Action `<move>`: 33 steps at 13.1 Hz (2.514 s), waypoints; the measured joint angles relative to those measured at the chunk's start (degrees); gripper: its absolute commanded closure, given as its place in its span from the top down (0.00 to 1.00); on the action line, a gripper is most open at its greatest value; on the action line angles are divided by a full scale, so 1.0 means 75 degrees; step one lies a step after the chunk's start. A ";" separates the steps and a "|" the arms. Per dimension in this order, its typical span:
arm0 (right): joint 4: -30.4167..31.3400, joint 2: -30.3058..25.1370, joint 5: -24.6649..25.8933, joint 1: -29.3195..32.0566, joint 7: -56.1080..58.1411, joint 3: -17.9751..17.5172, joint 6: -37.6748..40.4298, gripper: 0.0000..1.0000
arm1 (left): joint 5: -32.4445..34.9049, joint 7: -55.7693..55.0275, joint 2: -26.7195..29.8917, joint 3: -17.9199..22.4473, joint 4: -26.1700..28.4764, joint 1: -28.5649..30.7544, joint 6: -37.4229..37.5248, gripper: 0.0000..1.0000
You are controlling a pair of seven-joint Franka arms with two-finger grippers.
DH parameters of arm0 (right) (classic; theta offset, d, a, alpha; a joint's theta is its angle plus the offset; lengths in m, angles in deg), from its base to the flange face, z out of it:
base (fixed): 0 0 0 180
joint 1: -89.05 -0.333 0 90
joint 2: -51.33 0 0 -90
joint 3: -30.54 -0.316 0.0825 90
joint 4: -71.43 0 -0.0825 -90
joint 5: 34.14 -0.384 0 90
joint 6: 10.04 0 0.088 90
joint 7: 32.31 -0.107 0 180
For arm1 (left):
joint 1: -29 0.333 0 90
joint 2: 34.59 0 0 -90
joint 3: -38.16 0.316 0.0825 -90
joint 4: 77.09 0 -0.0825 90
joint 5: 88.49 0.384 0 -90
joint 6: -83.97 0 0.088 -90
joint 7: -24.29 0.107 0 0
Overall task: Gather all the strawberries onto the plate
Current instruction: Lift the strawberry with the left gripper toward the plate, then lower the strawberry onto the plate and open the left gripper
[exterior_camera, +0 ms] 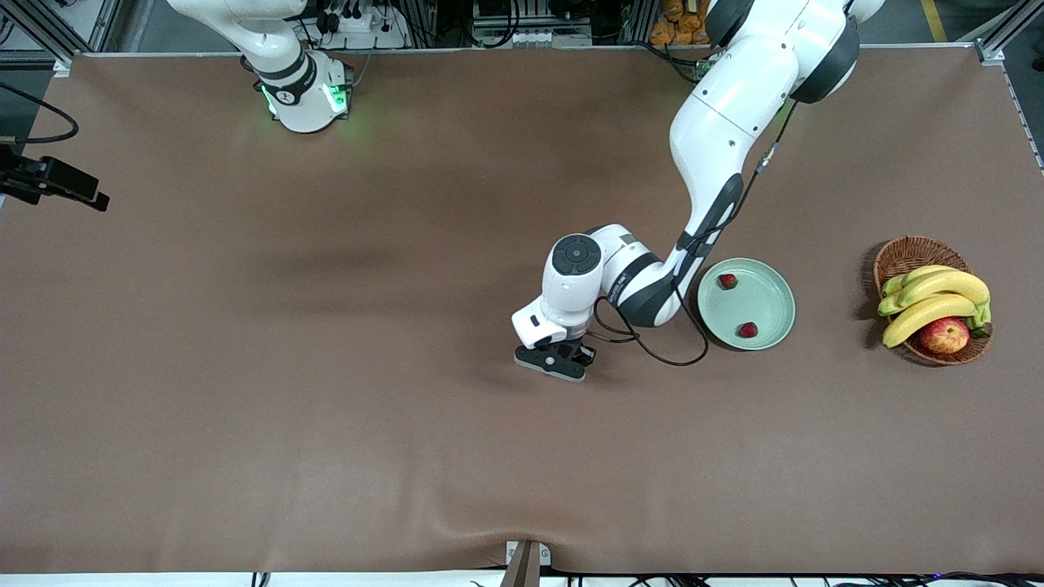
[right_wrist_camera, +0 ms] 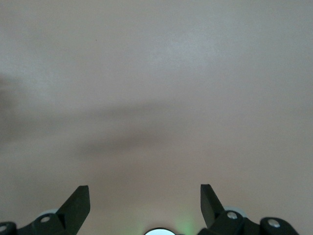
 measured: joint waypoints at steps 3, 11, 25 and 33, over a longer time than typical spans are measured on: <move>-0.0022 0.0000 0.0000 0.0000 0.0000 -0.0010 -0.0002 1.00 | 0.0004 0.0016 0.0255 0.0035 -0.0065 0.0095 0.0316 0.00; -0.0185 0.0000 0.0000 -0.0001 0.0002 -0.0074 -0.0001 1.00 | -0.0853 0.0074 0.1739 -0.0164 -0.0098 0.0639 0.2754 0.00; -0.0231 0.0000 -0.0004 -0.0002 0.0002 -0.0096 -0.0002 1.00 | -0.1971 0.2243 0.3794 -0.0223 0.3037 0.2933 0.3278 0.00; -0.0231 0.0000 -0.0004 -0.0002 0.0002 -0.0098 -0.0002 1.00 | -0.1971 0.2254 0.3797 -0.0219 0.4624 0.3558 0.1612 0.00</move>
